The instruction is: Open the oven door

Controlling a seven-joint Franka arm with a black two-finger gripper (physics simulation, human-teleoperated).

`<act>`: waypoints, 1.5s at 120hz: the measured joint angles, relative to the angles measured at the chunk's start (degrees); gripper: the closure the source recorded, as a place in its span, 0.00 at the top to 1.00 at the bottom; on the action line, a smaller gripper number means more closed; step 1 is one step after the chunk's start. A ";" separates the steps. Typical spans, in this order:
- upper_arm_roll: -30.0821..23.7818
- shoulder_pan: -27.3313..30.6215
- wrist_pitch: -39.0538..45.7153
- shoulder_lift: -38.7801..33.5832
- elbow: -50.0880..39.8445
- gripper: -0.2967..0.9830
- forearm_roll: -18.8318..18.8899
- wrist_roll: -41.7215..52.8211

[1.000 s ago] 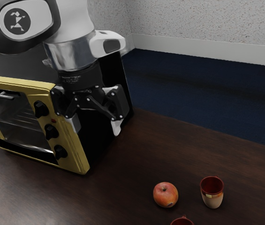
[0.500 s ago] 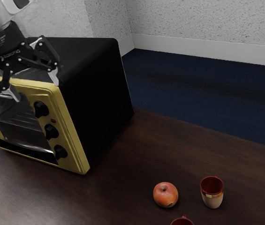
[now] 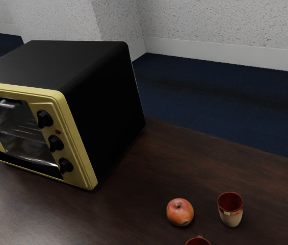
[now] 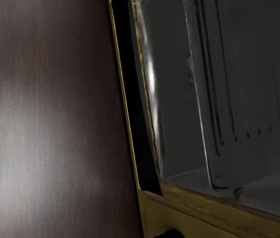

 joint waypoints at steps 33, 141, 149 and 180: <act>-1.81 4.70 11.07 4.55 -0.11 0.77 -0.63 -2.22; -4.89 7.00 24.45 13.55 0.12 0.77 -1.86 0.63; -4.90 7.20 24.63 13.51 -0.99 0.77 -2.18 0.73; -4.85 10.59 26.56 1.39 -14.79 0.77 -2.87 0.97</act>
